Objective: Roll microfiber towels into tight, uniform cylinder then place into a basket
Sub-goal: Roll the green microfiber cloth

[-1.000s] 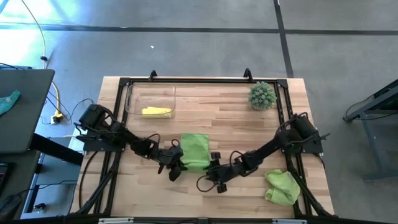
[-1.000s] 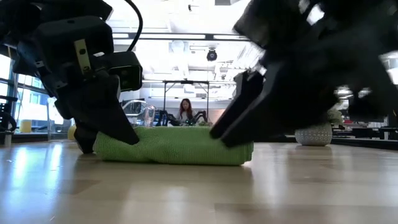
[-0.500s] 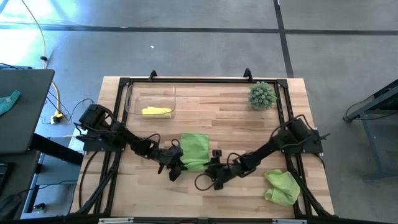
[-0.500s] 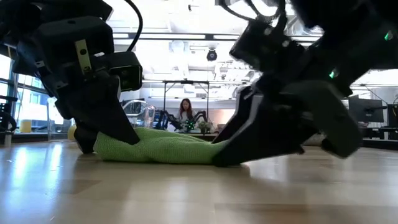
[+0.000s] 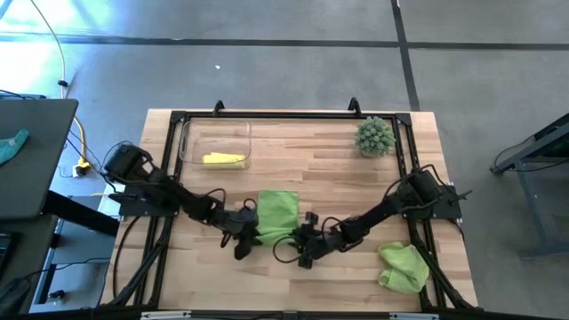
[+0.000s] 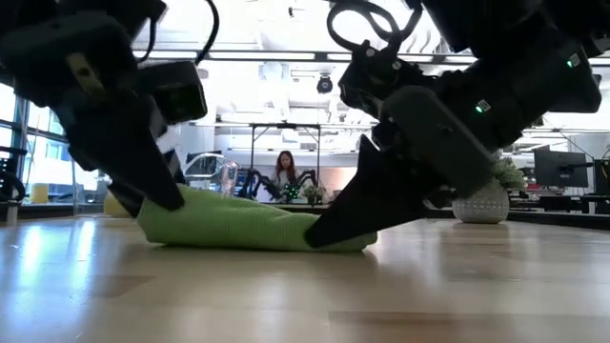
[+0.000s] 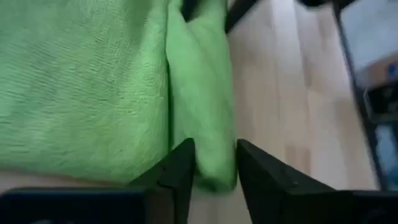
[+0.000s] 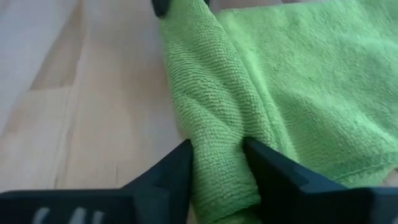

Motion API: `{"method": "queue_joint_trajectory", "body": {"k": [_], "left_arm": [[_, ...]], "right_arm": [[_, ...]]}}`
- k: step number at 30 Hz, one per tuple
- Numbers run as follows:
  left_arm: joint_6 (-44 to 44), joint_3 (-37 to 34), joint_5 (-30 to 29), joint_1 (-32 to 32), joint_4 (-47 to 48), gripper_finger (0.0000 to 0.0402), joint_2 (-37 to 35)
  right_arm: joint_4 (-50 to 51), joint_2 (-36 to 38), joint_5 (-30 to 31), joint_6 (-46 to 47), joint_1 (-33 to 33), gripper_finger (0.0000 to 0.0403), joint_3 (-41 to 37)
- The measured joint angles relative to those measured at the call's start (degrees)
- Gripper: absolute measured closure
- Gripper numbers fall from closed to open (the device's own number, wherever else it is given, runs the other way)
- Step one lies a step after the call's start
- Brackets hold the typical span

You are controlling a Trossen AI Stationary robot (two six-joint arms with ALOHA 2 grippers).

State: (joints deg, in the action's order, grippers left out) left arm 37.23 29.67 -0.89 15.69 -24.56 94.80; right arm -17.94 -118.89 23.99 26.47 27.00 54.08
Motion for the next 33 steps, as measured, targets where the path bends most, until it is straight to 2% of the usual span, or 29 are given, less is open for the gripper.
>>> {"method": "queue_joint_trajectory", "body": {"k": [7,10,14,19,22,28,33], "left_arm": [[-12.3,0.0,-0.9,-0.1,16.3,0.0262,-9.8],[-15.0,0.1,-1.2,0.8,16.8,0.0263,-13.4],[-21.1,0.2,-3.6,3.6,11.4,0.0265,-15.0],[-26.8,0.2,-11.4,7.6,3.9,0.0257,-11.8],[-26.8,0.2,-13.1,8.8,0.5,0.0244,-8.9],[-27.2,0.5,-13.5,11.0,-2.7,0.0211,-2.4],[-30.4,2.8,-16.6,13.1,-2.8,0.0205,3.7]], "right_arm": [[-0.6,0.0,-1.0,6.7,-0.2,0.0364,-0.1],[-2.3,0.0,-6.0,8.1,-0.3,0.0392,-0.1],[-5.0,0.0,-14.9,10.0,-1.8,0.0390,-0.2],[-6.5,-0.1,-22.8,14.8,-4.4,0.0389,-0.3],[-6.5,0.1,-25.3,16.6,-5.5,0.0390,-0.3],[-6.7,0.1,-26.1,18.0,-6.3,0.0390,-0.2],[-7.0,0.1,-25.9,18.1,-6.3,0.0390,-0.2]]}}
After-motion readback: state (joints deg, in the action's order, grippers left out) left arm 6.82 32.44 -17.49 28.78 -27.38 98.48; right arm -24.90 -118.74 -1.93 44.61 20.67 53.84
